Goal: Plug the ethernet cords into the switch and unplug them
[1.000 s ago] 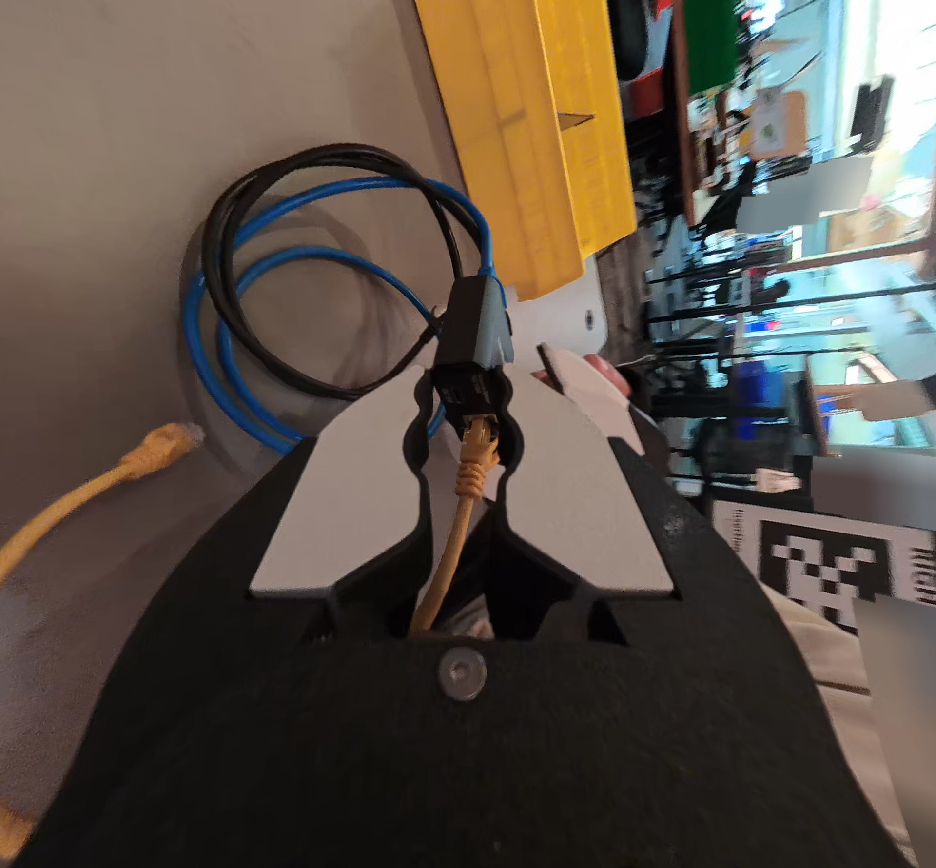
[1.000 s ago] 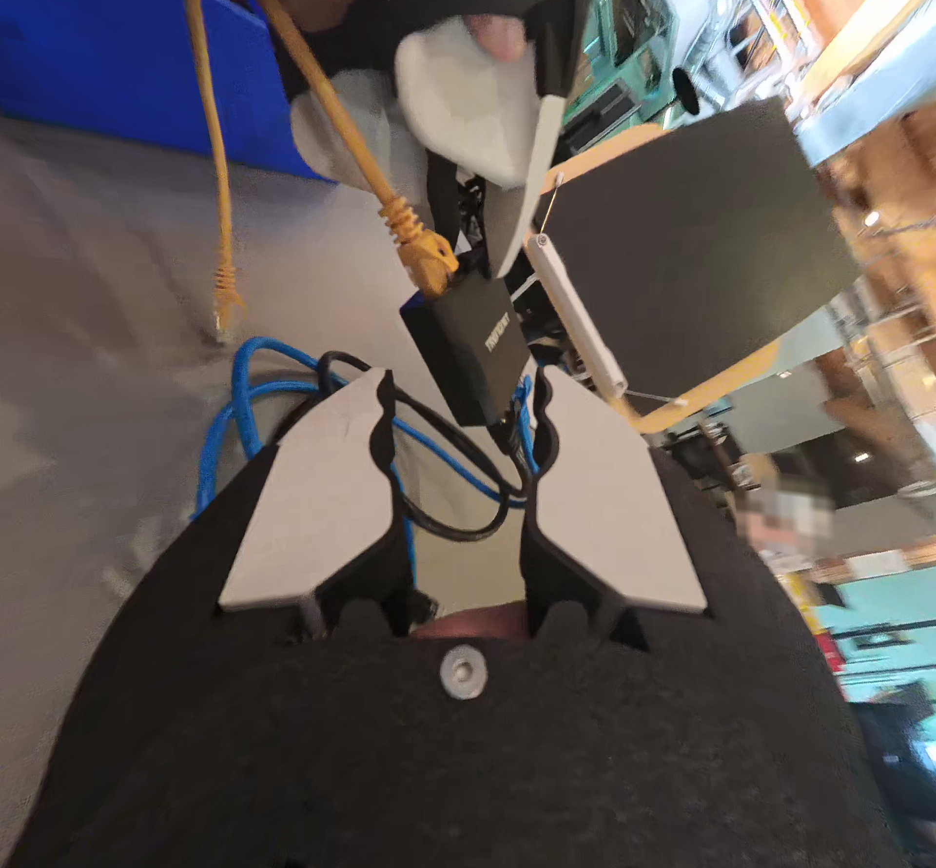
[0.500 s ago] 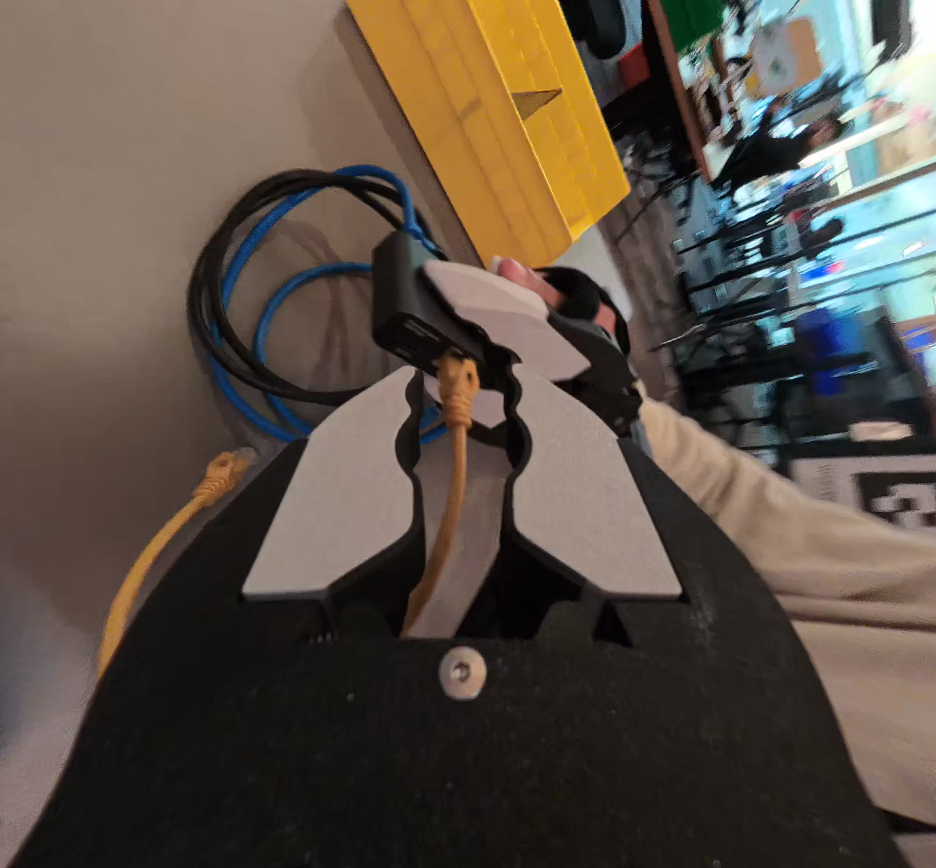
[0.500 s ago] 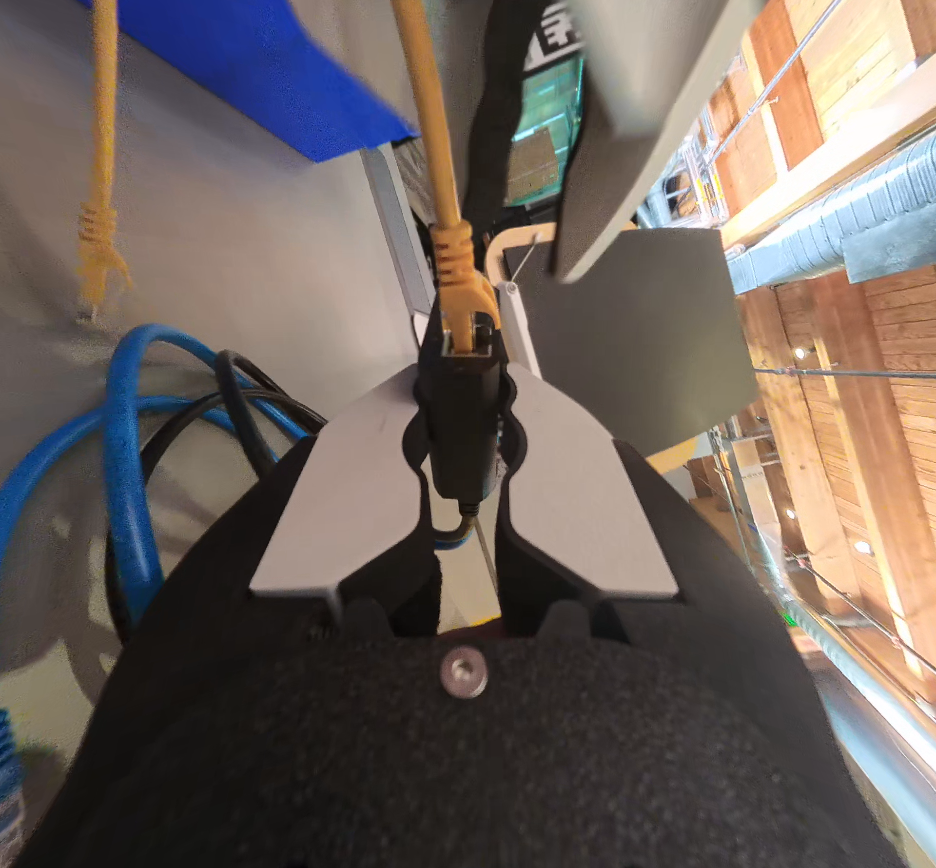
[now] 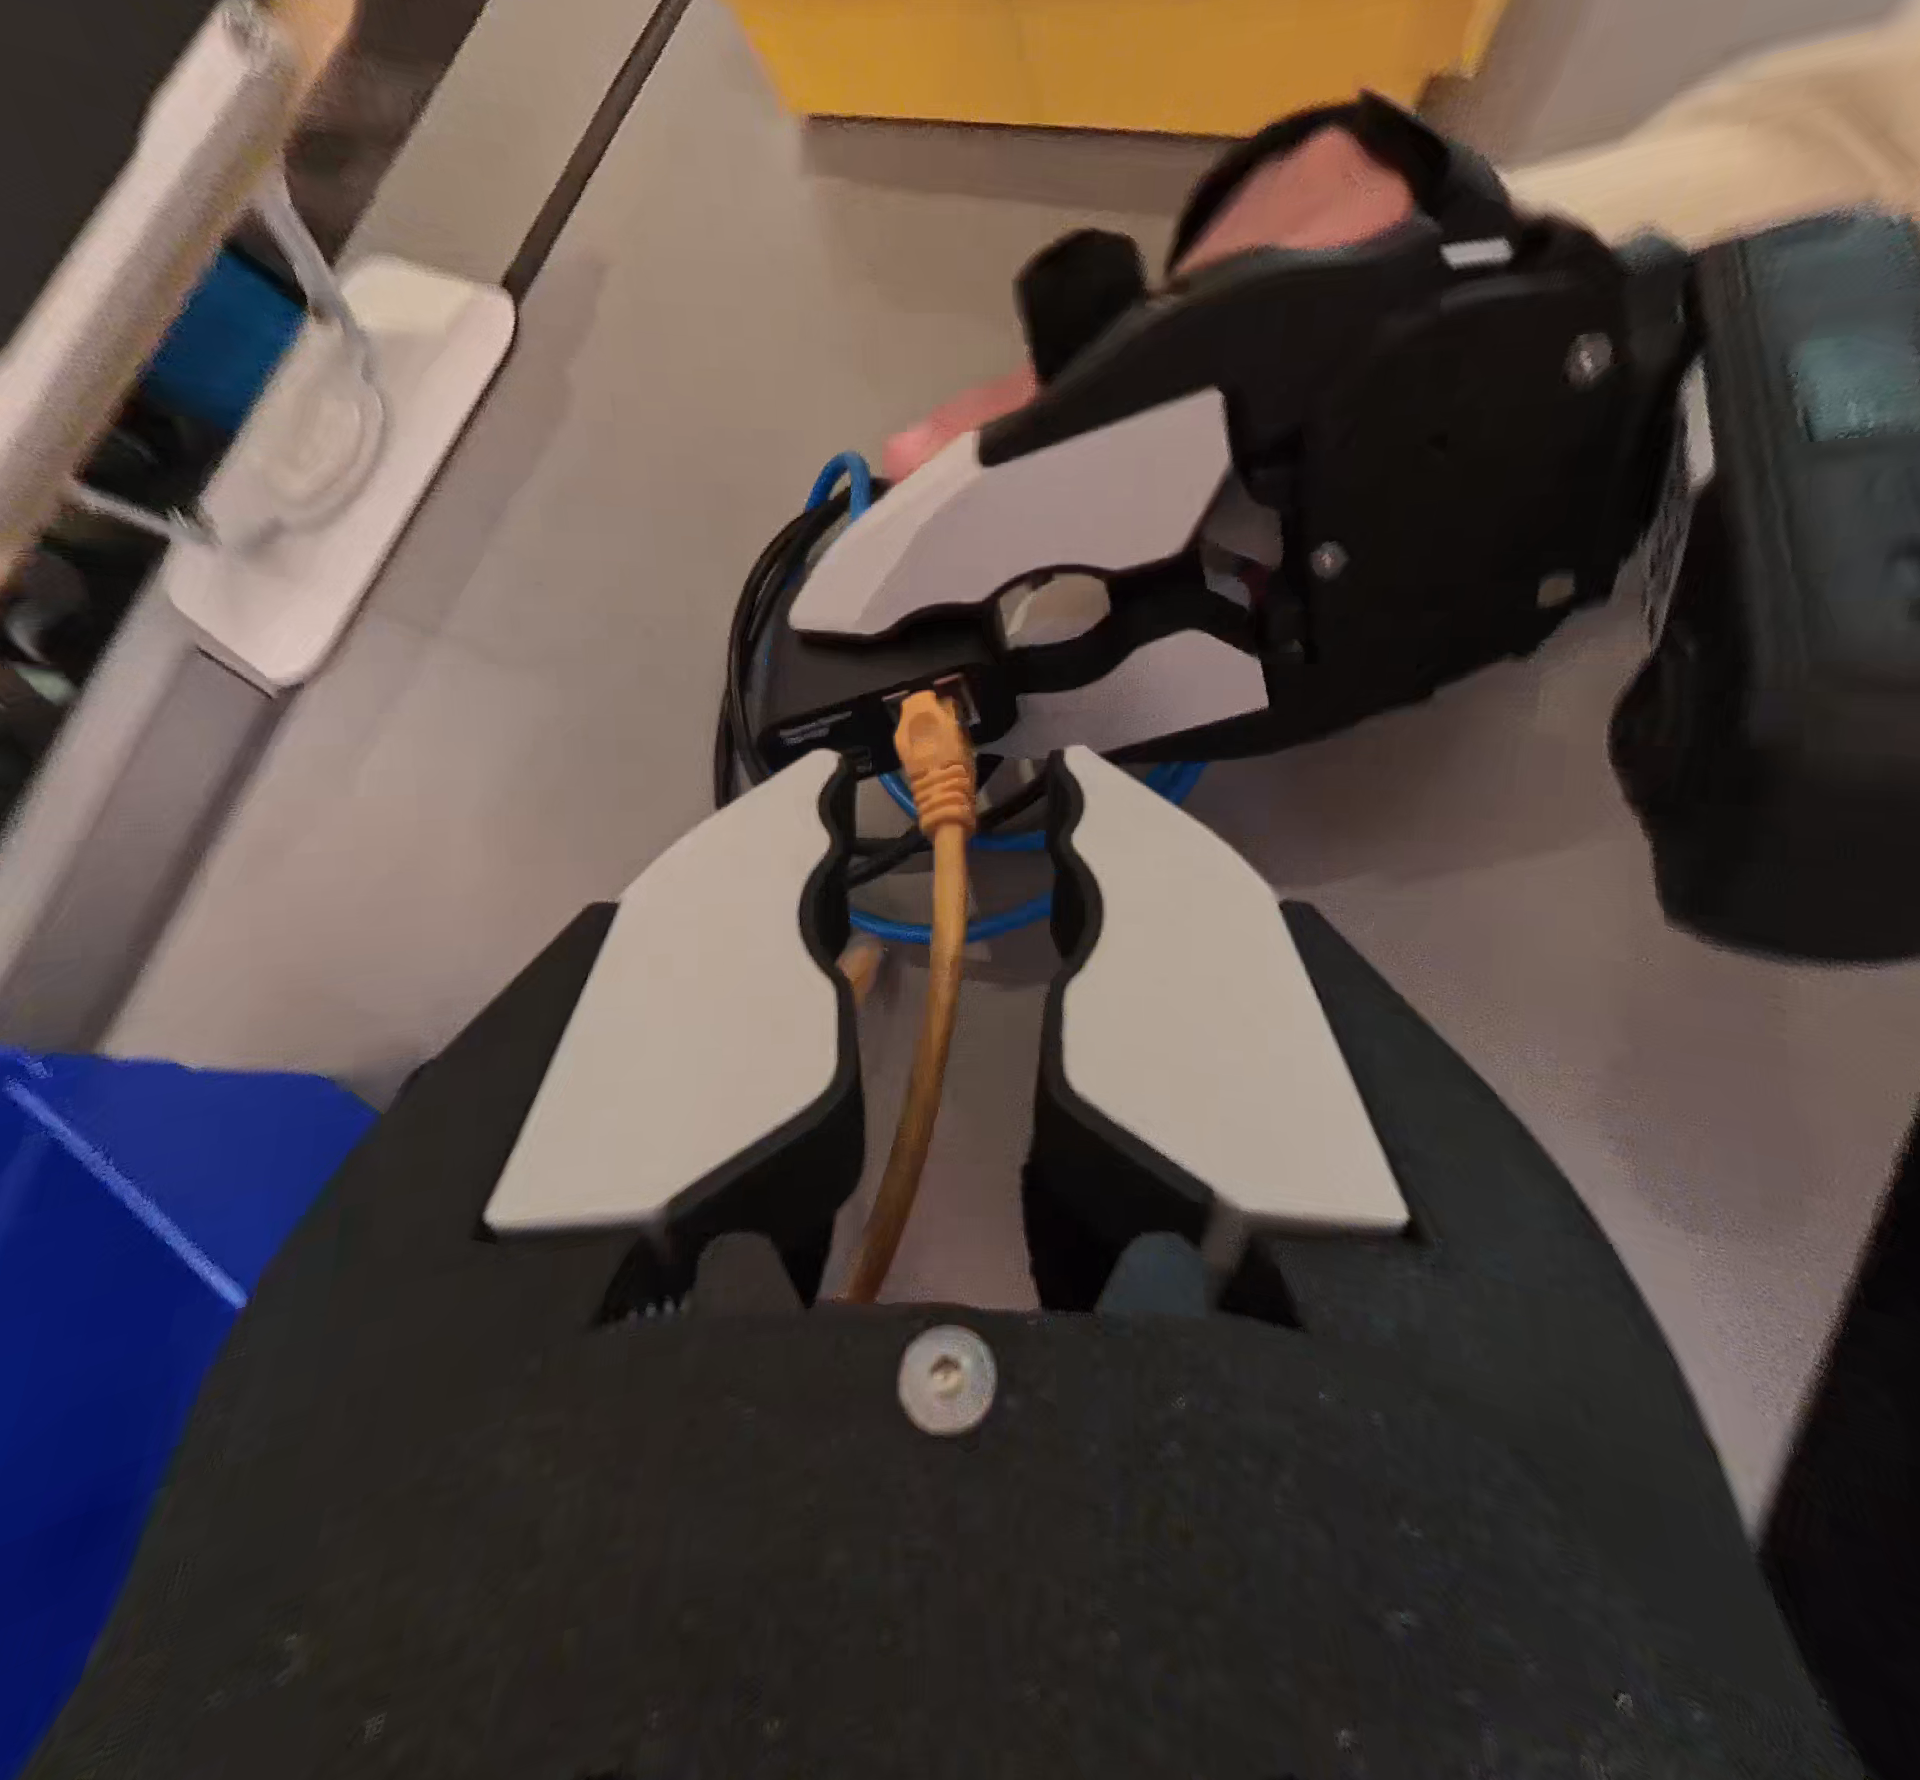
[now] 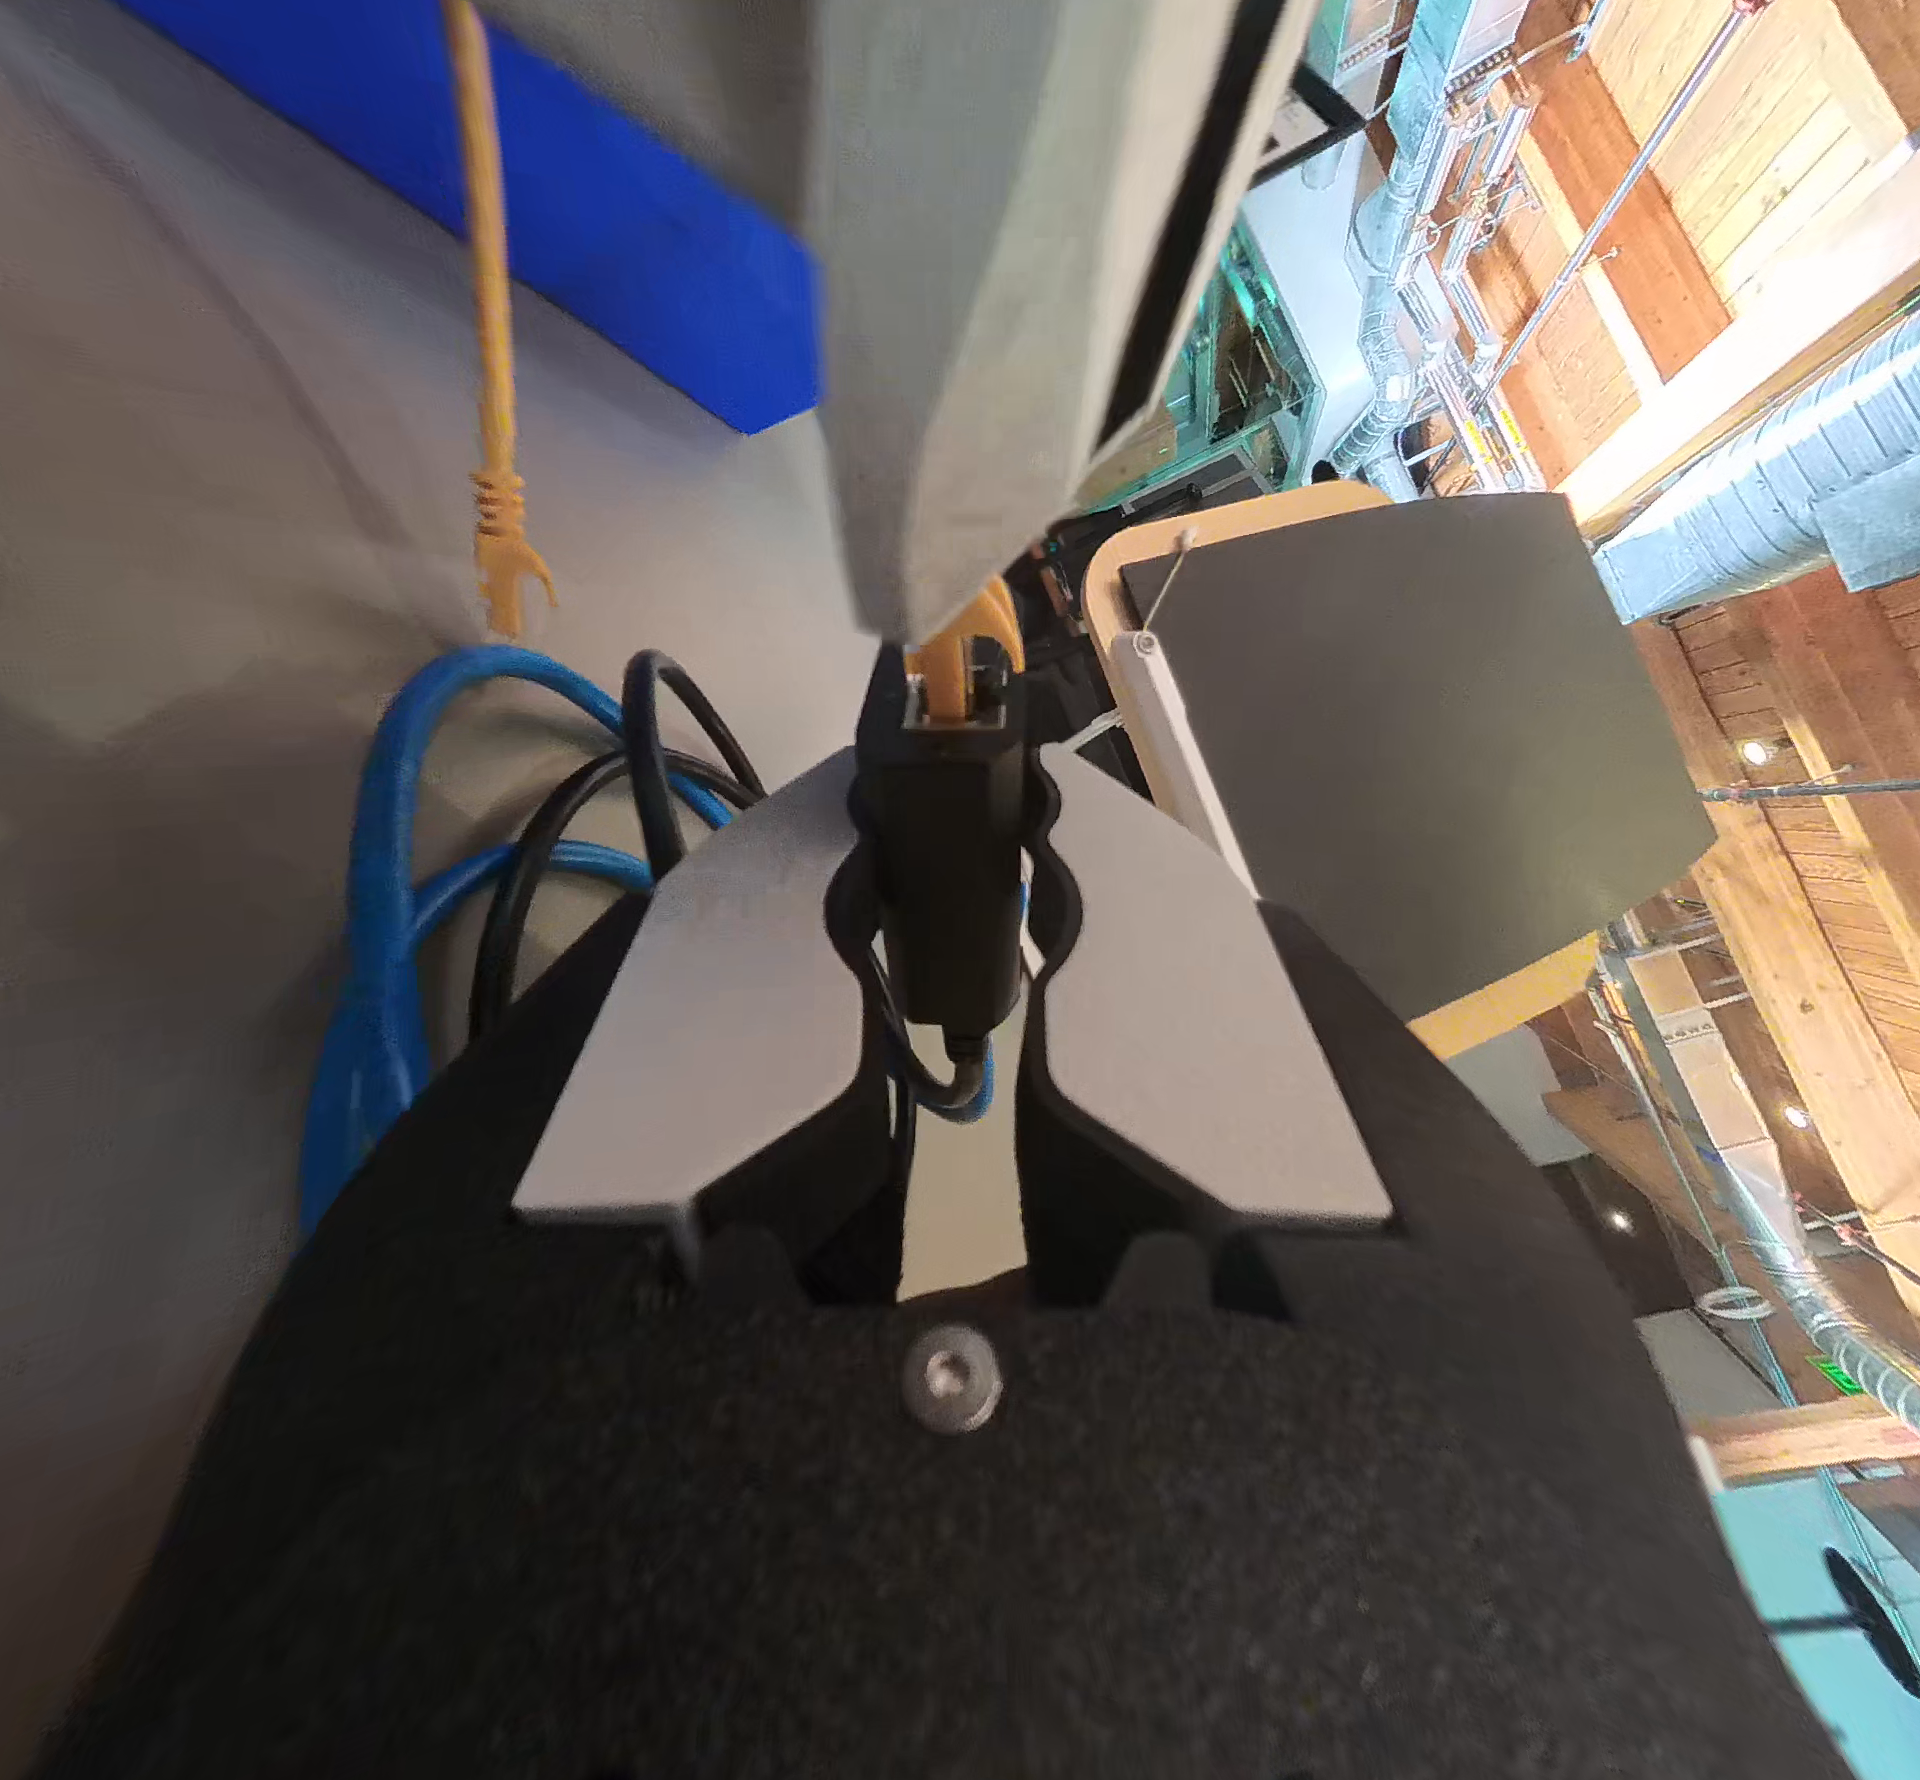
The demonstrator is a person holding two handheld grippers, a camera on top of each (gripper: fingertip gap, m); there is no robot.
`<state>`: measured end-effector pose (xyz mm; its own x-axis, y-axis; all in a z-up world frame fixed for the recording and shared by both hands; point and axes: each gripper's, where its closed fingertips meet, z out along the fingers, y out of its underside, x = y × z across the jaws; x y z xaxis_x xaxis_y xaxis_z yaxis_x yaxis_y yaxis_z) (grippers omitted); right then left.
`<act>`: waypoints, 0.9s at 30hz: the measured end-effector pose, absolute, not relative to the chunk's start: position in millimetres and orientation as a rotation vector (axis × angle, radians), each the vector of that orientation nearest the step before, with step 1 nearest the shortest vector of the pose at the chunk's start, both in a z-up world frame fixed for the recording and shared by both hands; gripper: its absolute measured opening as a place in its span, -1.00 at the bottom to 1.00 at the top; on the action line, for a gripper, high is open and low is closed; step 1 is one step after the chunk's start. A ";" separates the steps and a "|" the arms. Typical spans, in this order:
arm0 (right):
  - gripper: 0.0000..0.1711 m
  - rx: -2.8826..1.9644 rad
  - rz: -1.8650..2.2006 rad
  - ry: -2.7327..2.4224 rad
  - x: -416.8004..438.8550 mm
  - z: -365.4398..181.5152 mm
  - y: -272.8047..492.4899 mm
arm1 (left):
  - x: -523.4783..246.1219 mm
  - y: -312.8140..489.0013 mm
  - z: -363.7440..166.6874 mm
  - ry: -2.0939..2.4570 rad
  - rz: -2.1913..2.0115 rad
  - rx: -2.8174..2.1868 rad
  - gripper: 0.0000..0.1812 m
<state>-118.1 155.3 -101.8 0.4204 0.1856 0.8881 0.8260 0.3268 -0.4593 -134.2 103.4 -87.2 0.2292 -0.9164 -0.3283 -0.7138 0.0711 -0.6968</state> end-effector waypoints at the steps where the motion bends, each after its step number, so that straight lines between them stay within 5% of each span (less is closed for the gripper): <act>1: -0.71 -1.196 -0.540 -1.087 -117.5 -102.2 154.2 | -132.5 100.5 -88.5 1.594 -0.268 -1.620 -0.65; 11: -0.71 -1.190 -0.510 -1.136 -116.2 -106.5 151.0 | -137.9 105.2 -91.5 1.941 0.242 -1.152 -0.77; 27: -0.71 -1.199 -0.487 -1.144 -118.5 -105.6 147.1 | -127.3 102.7 -98.0 2.064 0.191 -1.114 -0.78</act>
<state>-118.5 147.1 -105.6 0.4009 0.2530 0.8805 0.8101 0.3509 -0.4697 -127.3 102.7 -98.0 -0.3225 -0.6505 -0.6877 -0.7658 0.6063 -0.2143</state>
